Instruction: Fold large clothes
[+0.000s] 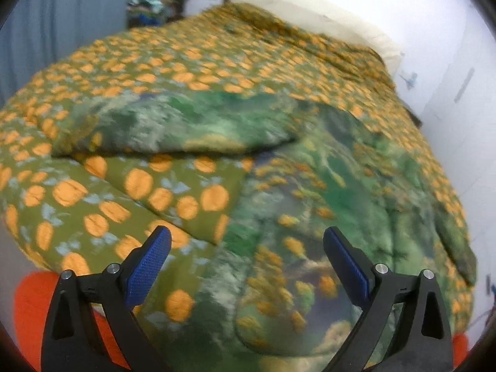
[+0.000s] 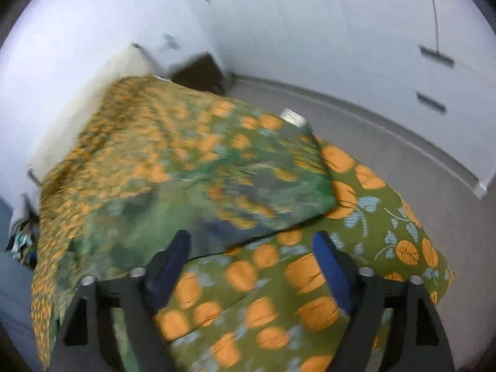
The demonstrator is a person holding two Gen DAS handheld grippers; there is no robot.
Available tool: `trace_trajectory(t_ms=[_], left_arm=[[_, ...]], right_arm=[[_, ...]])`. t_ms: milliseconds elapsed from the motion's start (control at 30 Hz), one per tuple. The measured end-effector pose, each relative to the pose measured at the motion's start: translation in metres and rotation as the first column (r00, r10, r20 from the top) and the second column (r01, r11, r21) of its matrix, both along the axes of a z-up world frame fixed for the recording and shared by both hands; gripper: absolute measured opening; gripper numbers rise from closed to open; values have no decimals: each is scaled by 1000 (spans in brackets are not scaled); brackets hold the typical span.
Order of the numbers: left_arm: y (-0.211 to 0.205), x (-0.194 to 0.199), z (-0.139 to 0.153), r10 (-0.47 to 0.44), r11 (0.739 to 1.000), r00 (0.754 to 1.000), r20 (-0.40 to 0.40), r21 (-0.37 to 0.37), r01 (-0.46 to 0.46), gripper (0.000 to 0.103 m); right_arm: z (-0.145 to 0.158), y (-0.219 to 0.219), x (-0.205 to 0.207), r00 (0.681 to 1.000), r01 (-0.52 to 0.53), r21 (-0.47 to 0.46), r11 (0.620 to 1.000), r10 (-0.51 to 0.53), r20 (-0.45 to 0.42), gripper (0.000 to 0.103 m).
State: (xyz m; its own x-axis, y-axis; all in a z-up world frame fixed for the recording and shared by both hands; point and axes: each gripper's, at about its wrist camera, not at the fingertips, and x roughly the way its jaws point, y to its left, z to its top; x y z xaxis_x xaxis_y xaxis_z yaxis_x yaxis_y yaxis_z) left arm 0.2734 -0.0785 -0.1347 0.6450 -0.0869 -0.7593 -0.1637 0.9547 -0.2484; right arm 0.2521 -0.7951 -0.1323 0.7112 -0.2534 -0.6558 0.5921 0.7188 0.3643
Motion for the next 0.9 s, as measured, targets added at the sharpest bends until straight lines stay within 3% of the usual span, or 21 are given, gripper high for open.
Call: trace_trajectory(t_ms=[67,100,167,267,533,667,800,900], left_arm=[[-11,3,0,-74,996,997,-36,49,75,99],[-18,2,2,-83,990,996,-36,108,87,99],[-27,-4,8,-79,977,997,8,198,76,102],[-30,-10,13,-86,970,995,49,233,72,102],[-21,-13,4,-43,968,995,84,251,21,102],[-16,-19,3,-31,962,995,92,274,5,102],[-12,-25,4,-18,957,994,104,290,-13,102],[-10,-25,2,-11,953,995,97,302,-19,102]], right_arm=[[24,35,-11,998,-22,-103,994,28,51,99],[32,50,-15,996,-35,-140,990,45,72,101],[45,83,-25,990,-62,-222,973,89,112,102],[50,138,-29,986,-131,-337,932,160,58,102],[25,224,-28,926,-298,-437,849,367,82,102],[0,248,-22,911,-358,-471,806,411,12,102],[-27,257,-30,910,-356,-505,786,415,5,102],[-30,253,-32,919,-337,-501,797,394,8,102]])
